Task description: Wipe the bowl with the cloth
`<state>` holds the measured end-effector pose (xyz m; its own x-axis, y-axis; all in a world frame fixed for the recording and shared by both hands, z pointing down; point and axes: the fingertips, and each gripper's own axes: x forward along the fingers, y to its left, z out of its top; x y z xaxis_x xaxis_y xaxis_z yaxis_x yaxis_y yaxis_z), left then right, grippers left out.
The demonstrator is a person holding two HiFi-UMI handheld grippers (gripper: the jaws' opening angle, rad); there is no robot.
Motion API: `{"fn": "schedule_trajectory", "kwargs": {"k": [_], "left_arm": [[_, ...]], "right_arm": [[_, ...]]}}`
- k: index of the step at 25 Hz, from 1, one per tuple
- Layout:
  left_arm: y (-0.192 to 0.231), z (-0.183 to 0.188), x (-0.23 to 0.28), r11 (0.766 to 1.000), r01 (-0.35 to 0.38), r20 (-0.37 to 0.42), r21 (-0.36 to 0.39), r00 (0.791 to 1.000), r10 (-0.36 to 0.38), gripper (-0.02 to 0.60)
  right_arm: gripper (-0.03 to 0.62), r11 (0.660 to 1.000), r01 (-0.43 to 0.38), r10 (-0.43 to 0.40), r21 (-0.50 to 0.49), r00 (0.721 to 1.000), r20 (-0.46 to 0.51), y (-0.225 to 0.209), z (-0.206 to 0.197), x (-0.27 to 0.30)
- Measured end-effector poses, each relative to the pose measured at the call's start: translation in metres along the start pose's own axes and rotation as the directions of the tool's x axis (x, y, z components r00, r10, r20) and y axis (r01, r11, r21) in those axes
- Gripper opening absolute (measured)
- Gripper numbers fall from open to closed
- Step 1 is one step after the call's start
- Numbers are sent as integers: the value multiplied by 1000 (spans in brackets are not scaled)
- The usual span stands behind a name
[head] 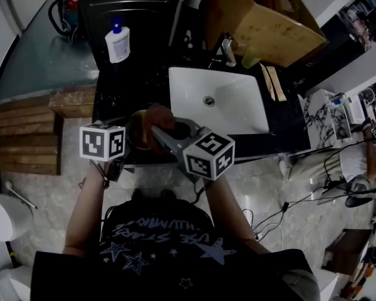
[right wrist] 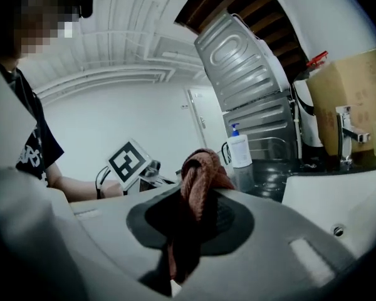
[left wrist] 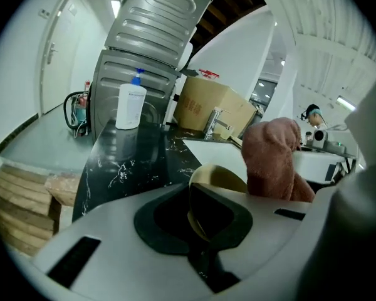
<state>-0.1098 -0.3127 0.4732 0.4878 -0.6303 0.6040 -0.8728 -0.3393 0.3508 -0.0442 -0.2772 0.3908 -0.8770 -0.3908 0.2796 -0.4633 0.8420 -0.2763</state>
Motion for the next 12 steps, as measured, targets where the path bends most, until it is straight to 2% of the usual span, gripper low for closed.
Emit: {"fn": "schedule_trajectory", "kwargs": {"k": [4,7,12], "left_arm": [[-11,4,1,998,-18,7,53,1000,18,20],[-15,3,-1,997,-22,13,77,1000,21,21],[-30,8,-8,990,-25,70,139,997,16,21]], "right_arm": [[66,995,26,-38,-98,992,-121,3,-15,13],[66,990,33,-58,-135,981,-183,2,-26,17],[66,977,23,-97,-214,934,-344,-1,-51,21]]}}
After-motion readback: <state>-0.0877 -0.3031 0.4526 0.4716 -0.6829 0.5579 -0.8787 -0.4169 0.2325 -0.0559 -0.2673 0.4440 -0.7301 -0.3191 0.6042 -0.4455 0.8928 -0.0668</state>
